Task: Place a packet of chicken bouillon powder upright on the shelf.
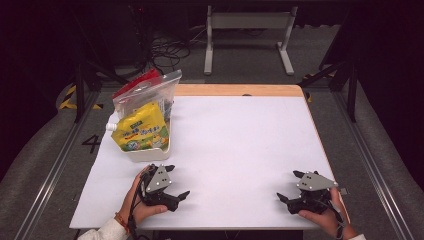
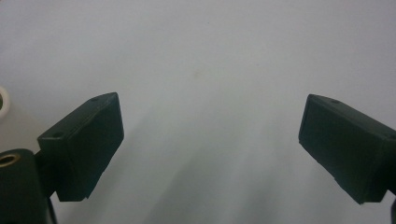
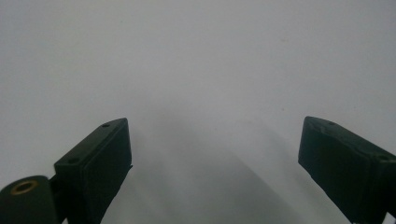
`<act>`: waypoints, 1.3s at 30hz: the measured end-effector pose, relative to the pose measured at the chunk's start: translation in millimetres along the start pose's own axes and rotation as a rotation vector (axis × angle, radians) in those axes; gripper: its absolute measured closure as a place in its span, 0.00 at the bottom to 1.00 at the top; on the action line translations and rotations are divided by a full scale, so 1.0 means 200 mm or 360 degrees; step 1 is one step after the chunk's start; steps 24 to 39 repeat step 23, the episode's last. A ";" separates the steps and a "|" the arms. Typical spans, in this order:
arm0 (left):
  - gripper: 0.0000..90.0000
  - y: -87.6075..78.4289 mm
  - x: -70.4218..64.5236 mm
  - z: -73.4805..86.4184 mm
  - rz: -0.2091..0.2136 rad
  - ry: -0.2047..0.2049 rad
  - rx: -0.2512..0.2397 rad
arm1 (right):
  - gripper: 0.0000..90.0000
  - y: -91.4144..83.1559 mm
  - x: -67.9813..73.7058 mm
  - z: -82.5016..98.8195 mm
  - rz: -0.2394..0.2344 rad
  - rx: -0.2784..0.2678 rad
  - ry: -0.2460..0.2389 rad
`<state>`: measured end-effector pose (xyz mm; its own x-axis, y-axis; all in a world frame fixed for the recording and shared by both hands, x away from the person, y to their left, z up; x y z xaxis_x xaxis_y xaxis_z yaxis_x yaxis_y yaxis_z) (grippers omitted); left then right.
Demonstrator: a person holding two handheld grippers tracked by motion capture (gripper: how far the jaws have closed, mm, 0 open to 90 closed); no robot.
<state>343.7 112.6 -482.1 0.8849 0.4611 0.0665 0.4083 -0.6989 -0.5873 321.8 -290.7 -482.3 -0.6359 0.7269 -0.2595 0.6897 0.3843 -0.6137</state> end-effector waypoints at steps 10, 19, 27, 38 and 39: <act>0.08 0.04 0.00 0.00 0.0020 0.0017 0.0040 | 0.11 -0.01 -0.02 0.02 0.0024 0.0000 0.0024; 0.08 0.05 0.00 0.01 0.0023 0.0022 0.0056 | 0.11 -0.01 -0.02 0.02 0.0042 0.0004 0.0027; 0.08 0.06 0.00 0.00 0.0023 0.0027 0.0062 | 0.11 -0.01 -0.03 0.02 0.0049 -0.0002 0.0035; 0.08 0.06 0.00 0.00 0.0023 0.0027 0.0062 | 0.11 -0.01 -0.03 0.02 0.0049 -0.0002 0.0035; 0.08 0.06 0.00 0.00 0.0023 0.0027 0.0062 | 0.11 -0.01 -0.03 0.02 0.0049 -0.0002 0.0035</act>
Point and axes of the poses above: each handheld gripper's, and its own axes: y roughly forward along the jaws, z roughly out of its underside, x roughly to its left, the point moved 5 cm from there along y, roughly forward along the jaws, and after that the axes turned 4 degrees about z, right-handed, at the moved point
